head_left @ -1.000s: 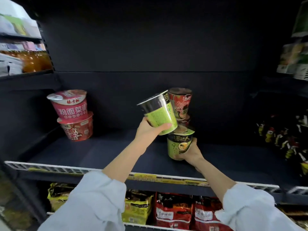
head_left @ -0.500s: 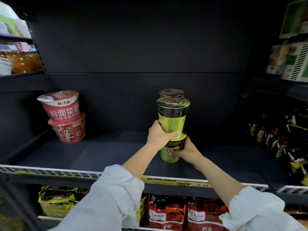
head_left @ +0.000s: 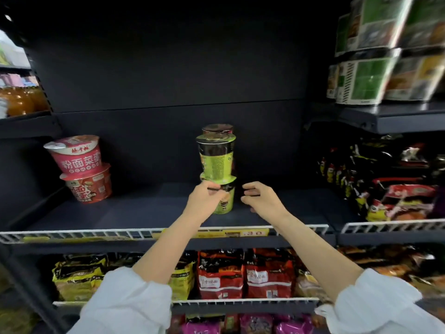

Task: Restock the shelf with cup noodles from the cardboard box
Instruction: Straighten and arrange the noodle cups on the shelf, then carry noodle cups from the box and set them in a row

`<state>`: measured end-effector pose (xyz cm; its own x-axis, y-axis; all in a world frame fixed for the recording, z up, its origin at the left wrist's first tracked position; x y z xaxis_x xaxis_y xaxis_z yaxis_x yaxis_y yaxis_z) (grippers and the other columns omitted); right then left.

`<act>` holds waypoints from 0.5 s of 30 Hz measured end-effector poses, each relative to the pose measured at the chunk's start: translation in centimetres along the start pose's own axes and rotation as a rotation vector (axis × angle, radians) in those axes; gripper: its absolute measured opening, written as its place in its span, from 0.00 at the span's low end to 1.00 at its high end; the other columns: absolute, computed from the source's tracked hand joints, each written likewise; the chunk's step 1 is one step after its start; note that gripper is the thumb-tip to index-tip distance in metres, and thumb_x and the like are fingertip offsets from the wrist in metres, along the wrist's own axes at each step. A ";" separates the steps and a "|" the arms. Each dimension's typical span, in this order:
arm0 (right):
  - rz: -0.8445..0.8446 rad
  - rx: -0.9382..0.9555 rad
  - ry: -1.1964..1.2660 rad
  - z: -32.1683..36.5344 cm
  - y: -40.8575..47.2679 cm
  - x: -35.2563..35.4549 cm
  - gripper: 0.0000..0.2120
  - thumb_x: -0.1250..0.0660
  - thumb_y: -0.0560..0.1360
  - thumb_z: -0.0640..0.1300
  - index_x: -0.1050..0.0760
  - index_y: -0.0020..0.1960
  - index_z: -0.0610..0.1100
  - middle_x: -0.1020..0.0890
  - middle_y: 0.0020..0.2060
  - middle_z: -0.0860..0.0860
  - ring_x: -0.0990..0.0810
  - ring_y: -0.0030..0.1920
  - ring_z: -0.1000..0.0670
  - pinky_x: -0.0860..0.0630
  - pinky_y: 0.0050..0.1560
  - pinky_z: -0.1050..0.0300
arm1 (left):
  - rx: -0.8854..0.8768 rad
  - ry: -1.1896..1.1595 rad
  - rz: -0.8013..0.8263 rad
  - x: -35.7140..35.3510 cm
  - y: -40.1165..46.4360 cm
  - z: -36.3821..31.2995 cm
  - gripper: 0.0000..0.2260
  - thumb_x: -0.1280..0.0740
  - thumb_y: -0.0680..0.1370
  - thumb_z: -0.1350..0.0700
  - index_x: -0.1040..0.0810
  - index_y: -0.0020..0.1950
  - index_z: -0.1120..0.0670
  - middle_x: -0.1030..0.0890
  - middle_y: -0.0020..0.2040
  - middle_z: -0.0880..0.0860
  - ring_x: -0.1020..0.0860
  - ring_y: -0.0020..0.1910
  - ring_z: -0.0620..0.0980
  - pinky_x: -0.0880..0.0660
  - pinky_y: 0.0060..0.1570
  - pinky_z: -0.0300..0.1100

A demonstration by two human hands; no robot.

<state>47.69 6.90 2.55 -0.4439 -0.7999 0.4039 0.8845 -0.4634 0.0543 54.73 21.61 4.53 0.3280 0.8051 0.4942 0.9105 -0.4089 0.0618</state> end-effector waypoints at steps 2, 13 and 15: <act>-0.064 0.057 -0.043 -0.4 -3.9 2.6 0.12 0.35 0.76 0.41 0.25 0.59 0.48 0.20 0.53 0.50 0.20 0.53 0.49 0.22 0.54 0.50 | -0.081 -0.001 0.071 -1.9 -3.4 -1.3 0.08 0.35 0.78 0.56 0.23 0.56 0.53 0.19 0.50 0.51 0.20 0.47 0.45 0.25 0.45 0.38; -0.322 -0.088 -0.258 -9.5 -24.5 19.0 0.09 0.39 0.78 0.40 0.21 0.55 0.43 0.16 0.44 0.47 0.19 0.43 0.50 0.20 0.45 0.54 | -0.286 -0.108 0.438 -21.5 -21.5 -10.3 0.05 0.37 0.79 0.59 0.21 0.50 0.52 0.17 0.45 0.51 0.18 0.44 0.48 0.21 0.46 0.39; -0.315 -0.150 -0.332 -11.7 -27.5 22.0 0.09 0.39 0.78 0.39 0.21 0.54 0.43 0.17 0.42 0.47 0.21 0.39 0.52 0.25 0.40 0.59 | -0.319 -0.066 0.498 -25.7 -24.1 -11.7 0.05 0.37 0.79 0.59 0.21 0.49 0.52 0.17 0.45 0.50 0.18 0.45 0.49 0.21 0.49 0.45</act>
<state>11.90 -2.44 -0.74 -0.5957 -0.4582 0.6597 0.6728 -0.7333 0.0983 21.45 5.76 0.53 0.7203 0.5041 0.4766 0.5260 -0.8448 0.0986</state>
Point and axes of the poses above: each hand's wrist, its own y-axis towards the middle knuckle, its own x-axis out of the back of the hand, z = x × y, the point moved 7 cm from there along y, towards the middle knuckle
